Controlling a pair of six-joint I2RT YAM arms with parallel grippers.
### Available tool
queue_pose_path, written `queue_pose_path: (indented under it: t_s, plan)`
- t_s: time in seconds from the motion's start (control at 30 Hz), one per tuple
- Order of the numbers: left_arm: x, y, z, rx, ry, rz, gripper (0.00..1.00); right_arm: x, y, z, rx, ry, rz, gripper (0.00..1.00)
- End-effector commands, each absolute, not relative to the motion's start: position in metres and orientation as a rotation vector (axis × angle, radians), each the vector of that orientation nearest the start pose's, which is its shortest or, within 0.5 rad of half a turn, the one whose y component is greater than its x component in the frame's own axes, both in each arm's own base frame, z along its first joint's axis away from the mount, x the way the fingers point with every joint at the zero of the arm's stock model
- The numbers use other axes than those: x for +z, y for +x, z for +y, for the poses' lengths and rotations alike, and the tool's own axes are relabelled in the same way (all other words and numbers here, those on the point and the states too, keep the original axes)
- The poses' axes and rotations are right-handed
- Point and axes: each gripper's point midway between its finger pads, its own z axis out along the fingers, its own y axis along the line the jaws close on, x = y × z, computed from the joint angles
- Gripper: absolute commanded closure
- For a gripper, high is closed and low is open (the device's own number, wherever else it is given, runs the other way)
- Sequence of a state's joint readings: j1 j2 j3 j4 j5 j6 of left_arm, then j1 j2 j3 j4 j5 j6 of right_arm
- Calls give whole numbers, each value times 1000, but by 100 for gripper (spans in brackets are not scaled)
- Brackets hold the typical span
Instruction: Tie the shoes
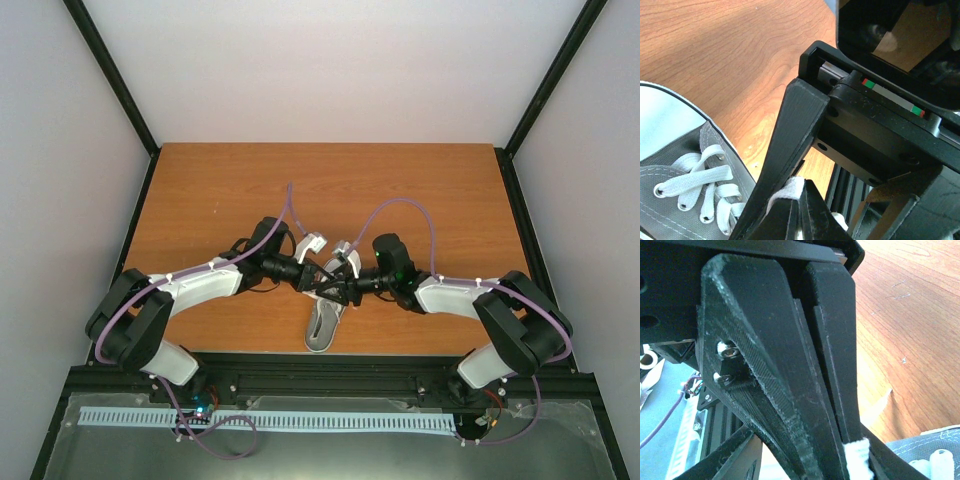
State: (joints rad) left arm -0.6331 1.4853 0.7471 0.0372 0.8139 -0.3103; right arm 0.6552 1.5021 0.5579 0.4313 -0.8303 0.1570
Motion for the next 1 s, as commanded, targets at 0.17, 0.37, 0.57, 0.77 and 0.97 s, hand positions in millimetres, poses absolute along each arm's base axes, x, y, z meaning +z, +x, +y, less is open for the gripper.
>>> queue_pose_path:
  t_s: [0.17,0.37,0.57,0.77,0.97]
  plan:
    - [174,233,-329,-1429,859,2071,97,111,220,316,1251,-955,1971,51]
    - [176,229,-330,-1451,878,2062,97,111,224,317,1233,-952,1963,38]
    - [175,230,-329,-1443,873,2067,97,115,229,318,1221,-944,1949,58]
    - [175,230,-329,-1442,871,2069,97,116,232,316,1193,-917,1947,85]
    - [175,232,-328,-1431,866,2071,96,118,236,309,1149,-868,1945,97]
